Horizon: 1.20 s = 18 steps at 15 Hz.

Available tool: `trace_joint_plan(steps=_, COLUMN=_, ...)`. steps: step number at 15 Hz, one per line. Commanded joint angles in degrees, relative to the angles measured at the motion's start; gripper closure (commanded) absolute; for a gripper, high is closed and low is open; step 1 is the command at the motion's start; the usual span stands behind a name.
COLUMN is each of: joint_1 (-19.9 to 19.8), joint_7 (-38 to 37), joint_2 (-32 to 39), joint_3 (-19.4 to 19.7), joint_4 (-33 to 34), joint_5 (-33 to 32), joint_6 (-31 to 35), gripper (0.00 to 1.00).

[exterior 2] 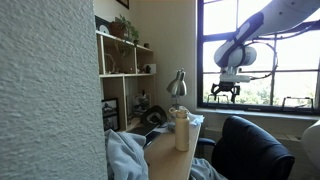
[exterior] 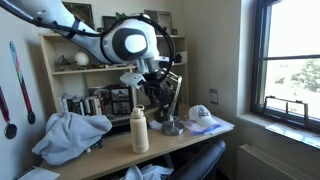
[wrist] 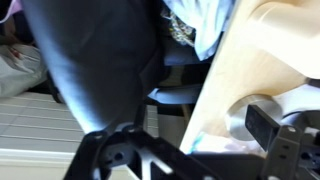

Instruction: Pull out the chair then put the sweater on the chair.

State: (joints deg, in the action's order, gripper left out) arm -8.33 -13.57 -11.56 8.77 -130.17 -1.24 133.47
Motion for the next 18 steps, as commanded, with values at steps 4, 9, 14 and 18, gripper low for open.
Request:
trace_joint_plan(steps=4, joint_1=11.9, joint_7=3.0, joint_2=-3.2, joint_3=-11.2, joint_4=-1.4, joint_5=10.4, joint_6=1.0, gripper=0.0)
trace_joint_plan(steps=9, joint_1=21.4, joint_7=4.4, joint_2=6.1, joint_3=-20.3, joint_4=3.2, joint_5=15.0, joint_6=5.4, gripper=0.0)
trace_joint_plan(steps=14, joint_1=26.6, joint_7=13.6, joint_2=19.5, joint_3=-26.1, joint_4=10.1, joint_5=18.3, joint_6=9.6, gripper=0.0)
trace_joint_plan(steps=18, joint_1=26.2, joint_7=22.9, joint_2=31.5, joint_3=-27.8, joint_4=17.0, joint_5=15.1, joint_6=9.7, gripper=0.0)
